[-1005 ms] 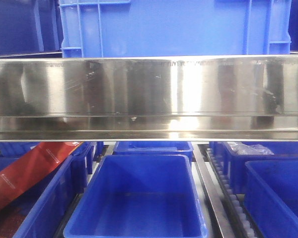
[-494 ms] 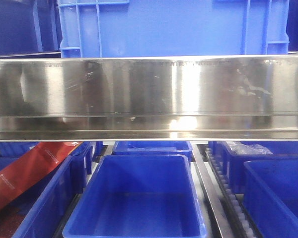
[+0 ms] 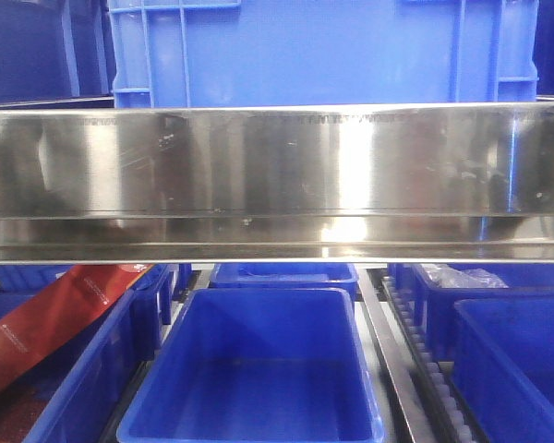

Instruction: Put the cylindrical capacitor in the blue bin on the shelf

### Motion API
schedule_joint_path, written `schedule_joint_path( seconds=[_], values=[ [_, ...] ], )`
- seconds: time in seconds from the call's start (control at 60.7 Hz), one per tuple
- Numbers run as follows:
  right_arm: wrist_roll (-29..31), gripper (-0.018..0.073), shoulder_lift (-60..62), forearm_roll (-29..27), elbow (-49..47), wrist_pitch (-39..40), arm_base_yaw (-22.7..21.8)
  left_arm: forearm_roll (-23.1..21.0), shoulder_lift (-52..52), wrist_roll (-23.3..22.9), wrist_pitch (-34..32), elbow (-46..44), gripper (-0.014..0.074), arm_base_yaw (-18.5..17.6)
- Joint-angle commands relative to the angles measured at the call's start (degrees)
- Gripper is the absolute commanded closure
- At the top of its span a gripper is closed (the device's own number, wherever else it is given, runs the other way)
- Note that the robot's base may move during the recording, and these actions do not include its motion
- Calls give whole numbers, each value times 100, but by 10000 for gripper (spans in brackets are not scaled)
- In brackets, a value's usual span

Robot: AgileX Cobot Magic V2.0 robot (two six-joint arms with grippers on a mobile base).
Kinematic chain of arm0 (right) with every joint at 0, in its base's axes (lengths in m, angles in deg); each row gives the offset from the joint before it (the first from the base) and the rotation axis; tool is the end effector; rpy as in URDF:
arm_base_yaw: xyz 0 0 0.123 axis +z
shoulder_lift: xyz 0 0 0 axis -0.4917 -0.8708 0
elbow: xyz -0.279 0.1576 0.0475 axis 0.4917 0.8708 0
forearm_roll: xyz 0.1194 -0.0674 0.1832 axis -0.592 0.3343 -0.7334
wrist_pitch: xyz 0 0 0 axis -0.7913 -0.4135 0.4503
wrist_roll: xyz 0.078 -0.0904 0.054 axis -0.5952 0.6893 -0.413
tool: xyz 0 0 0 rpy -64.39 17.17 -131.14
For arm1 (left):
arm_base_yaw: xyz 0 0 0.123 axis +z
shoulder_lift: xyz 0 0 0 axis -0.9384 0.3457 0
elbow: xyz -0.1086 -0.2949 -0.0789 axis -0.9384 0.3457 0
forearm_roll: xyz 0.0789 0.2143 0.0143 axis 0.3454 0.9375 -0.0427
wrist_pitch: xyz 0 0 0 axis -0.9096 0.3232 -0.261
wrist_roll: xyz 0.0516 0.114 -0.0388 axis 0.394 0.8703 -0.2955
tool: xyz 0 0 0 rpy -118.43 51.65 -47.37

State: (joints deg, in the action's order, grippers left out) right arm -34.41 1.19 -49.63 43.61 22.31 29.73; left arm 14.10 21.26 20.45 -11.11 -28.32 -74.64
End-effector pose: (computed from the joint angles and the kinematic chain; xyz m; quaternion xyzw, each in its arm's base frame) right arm 0.0345 0.0020 0.2052 0.0002 0.7105 0.0130 0.7035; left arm 0.0343 -0.0030 0.2066 0.0331 0.7036 -0.0279 0.7092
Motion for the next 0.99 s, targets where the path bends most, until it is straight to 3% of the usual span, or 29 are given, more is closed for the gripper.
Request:
schedule_joint_path(
  seconds=[0.0, 0.972],
  values=[
    [-6, 692, 40, 41, 15, 190, -28, -34, -33, -40, -95, -5, 552, -7],
    [-6, 692, 40, 41, 15, 290, -28, -34, -33, -40, -95, -5, 552, -7]
  ],
)
